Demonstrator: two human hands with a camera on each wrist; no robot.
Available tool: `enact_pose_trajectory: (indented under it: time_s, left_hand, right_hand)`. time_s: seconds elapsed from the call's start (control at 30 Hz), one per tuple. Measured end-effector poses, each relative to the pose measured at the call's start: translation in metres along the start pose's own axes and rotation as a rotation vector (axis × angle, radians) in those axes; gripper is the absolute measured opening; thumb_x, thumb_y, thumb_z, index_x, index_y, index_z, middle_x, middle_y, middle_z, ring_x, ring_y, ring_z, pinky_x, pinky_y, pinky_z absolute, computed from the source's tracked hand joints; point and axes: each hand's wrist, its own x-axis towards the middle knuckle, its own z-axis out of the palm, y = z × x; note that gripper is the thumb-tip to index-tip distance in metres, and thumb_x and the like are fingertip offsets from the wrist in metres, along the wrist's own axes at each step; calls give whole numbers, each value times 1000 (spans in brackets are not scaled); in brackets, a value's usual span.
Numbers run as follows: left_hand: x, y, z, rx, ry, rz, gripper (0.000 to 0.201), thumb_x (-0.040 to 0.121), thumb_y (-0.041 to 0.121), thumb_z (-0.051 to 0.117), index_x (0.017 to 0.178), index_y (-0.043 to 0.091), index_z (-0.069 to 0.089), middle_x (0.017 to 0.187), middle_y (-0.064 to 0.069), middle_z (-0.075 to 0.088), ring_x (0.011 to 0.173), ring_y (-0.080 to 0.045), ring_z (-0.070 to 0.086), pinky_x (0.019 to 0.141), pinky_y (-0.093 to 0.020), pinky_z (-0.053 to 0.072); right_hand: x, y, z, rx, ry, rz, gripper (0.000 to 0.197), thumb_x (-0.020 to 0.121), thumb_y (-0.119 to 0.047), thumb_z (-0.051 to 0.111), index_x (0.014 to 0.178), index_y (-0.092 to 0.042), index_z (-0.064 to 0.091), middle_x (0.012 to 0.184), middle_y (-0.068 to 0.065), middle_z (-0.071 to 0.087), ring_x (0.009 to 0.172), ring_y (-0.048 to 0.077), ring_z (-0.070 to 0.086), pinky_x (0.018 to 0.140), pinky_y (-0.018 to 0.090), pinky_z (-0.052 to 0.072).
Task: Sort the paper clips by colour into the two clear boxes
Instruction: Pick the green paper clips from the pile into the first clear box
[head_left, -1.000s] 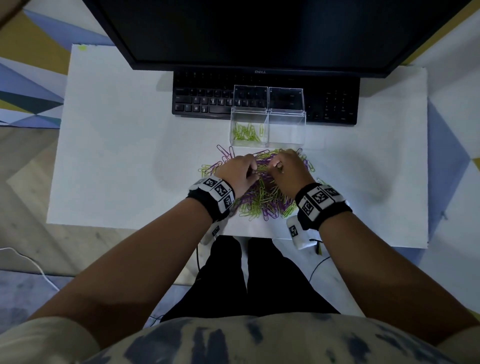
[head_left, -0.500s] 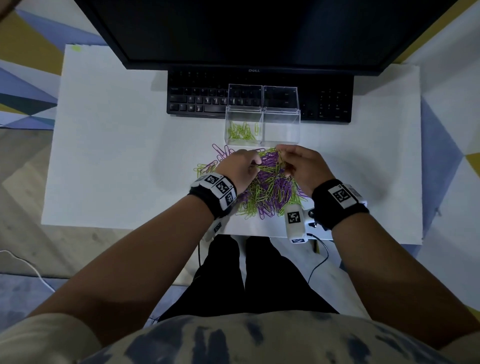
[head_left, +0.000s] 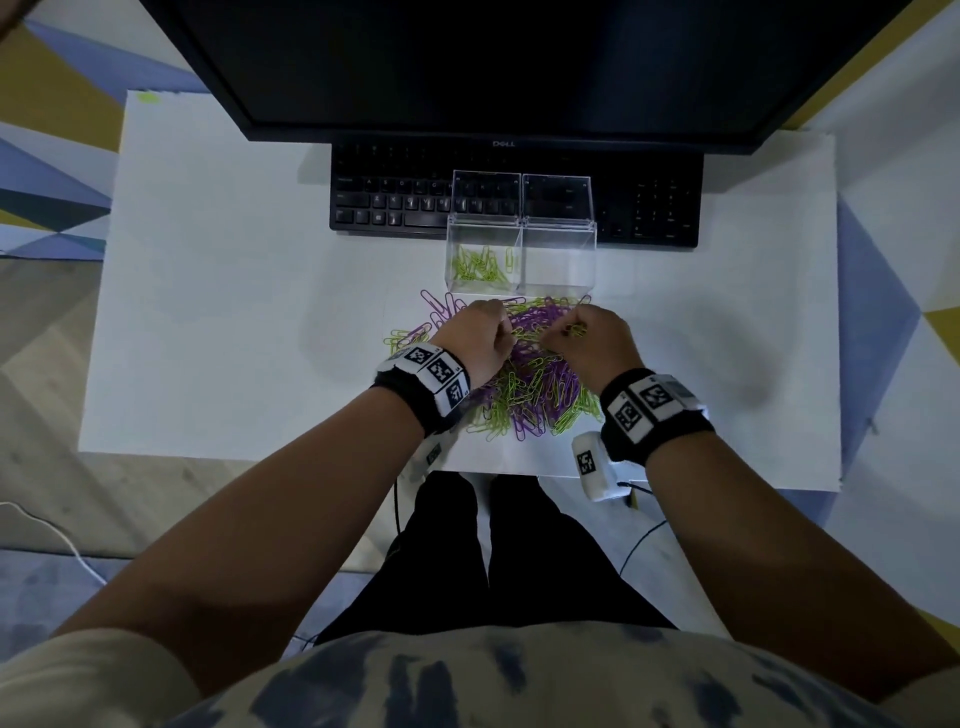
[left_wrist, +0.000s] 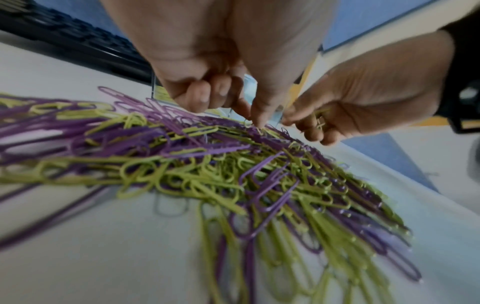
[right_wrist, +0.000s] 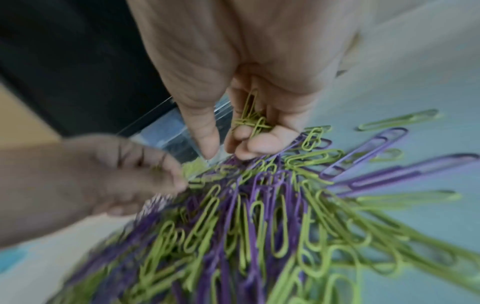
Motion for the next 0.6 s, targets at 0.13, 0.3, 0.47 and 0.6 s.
enact_pose_trajectory:
  time_s: [0.13,0.3,0.47,0.6]
  left_hand:
    - [-10,2,-11,-227,72,-48,8,91,18,54,85,13,53,72,4,50,63,-11,49,56,-21,35]
    - [-18,7,-37,-552,99,-161,17,91,19,57,76,19,49,65,-5,50,48,-13,39,45,-20,31]
    - [-10,13,-63,-670,220,-184,14,89,9,57,79,12,48,82,-14,57,35,1,34,40,-16,29]
    - [9,16,-77,-306,272,-80,3,87,11,53,86,9,51,76,-4,52,59,-11,47,52,-24,39]
  right_hand:
    - [2,-1,16,-204,-44,-149,10,83,-16,68,88,-8,64,97,6,59,86,20,56,74,22,35]
    - [3,-2,15,-173,-46,-132,7,86,-11,61,85,-4,63,96,10,62,83,22,56,71,22,33]
    - [1,-9,-3,49,-146,-6,14,85,-20,64,86,-6,65,76,1,61,69,14,54,65,27,42]
    - [-1,-24,-24,321,-250,35,15,88,-14,61,91,0,64,67,6,58,58,14,51,57,24,43]
